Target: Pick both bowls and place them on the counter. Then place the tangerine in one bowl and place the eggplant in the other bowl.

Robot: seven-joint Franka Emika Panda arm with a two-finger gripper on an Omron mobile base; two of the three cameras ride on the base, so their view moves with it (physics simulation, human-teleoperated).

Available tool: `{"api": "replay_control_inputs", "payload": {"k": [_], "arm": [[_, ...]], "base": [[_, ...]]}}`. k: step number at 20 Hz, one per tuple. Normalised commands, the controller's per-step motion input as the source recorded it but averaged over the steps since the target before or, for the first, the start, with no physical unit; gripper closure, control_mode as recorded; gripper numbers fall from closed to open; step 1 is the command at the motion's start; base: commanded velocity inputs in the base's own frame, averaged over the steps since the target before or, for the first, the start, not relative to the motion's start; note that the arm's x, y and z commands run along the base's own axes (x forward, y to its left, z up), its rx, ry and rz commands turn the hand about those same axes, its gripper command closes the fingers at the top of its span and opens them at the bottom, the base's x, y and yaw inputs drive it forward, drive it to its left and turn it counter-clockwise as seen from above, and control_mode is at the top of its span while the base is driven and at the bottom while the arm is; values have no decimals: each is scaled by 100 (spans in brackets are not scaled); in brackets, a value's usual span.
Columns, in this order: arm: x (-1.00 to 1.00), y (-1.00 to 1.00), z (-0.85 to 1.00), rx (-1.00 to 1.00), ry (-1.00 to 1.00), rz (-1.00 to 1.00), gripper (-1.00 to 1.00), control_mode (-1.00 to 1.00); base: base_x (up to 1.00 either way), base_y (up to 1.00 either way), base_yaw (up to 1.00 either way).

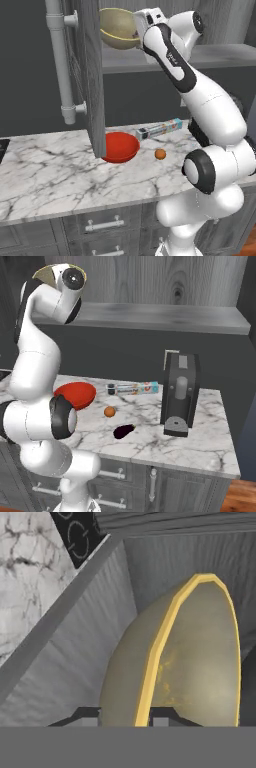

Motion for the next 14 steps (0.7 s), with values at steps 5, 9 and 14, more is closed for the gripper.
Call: {"api": "replay_control_inputs", "payload": {"k": [5,9,14], "arm": [[-100,-26,-10,4,-9,-9,100,-100],[-100,-27,-20,4,0,-12,100,-100],[-100,-22,-30,1,2,-8,100,-100]], "base": [[0,0,0],[0,0,0],[0,0,0]]}}
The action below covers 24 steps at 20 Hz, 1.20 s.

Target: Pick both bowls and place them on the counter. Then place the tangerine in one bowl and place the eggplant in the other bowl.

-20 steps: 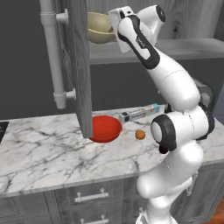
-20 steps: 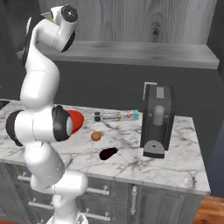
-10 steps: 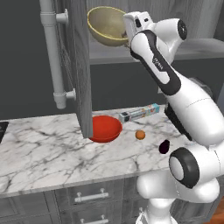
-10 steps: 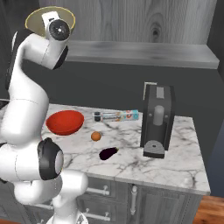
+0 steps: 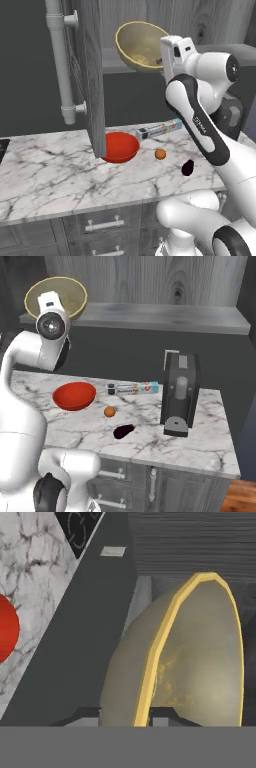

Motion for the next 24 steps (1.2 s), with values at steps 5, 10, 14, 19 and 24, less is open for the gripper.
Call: {"api": "replay_control_inputs", "payload": {"k": [5,10,14,19,24], "arm": [[-100,-2,-52,0,16,0,100,-100],[-97,0,-59,-3,23,0,100,-100],[-74,1,-66,-6,31,5,100,-100],[-35,13,-77,-5,33,11,100,-100],[-2,28,-77,0,25,20,100,-100]], "base": [[0,0,0],[0,0,0],[0,0,0],[0,0,0],[0,0,0]]}}
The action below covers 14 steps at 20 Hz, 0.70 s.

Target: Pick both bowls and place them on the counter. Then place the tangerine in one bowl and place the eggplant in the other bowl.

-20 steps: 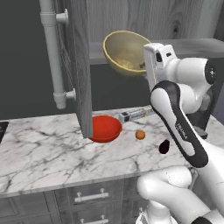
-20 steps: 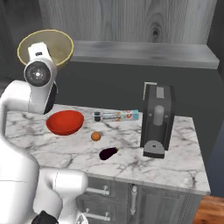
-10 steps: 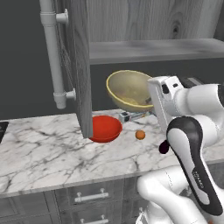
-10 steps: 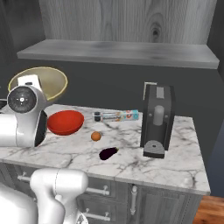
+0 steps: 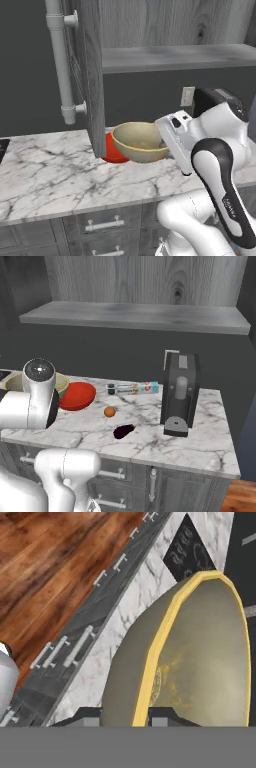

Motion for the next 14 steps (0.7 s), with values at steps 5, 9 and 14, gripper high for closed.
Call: {"api": "replay_control_inputs", "payload": {"k": [5,9,14], "arm": [[11,26,-60,0,10,26,100,-100],[25,14,-61,0,2,28,100,-100],[28,1,-63,-4,-2,17,100,-100]], "base": [[0,0,0],[0,0,0],[0,0,0]]}}
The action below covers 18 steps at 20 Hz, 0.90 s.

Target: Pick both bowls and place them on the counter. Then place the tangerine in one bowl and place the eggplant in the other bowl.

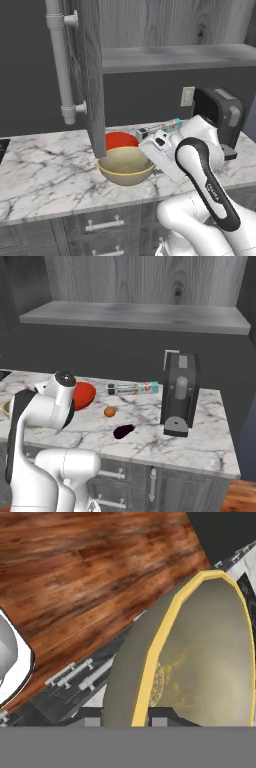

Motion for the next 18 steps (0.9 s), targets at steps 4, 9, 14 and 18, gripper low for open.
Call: {"api": "replay_control_inputs", "payload": {"k": [4,9,14,18], "arm": [[48,0,-58,-5,-1,12,100,-100],[46,0,-51,-2,-5,8,100,-100],[44,3,-55,-5,0,1,100,-100],[38,8,-46,-5,0,0,100,-100]], "base": [[0,0,0],[0,0,0],[0,0,0],[0,0,0]]}}
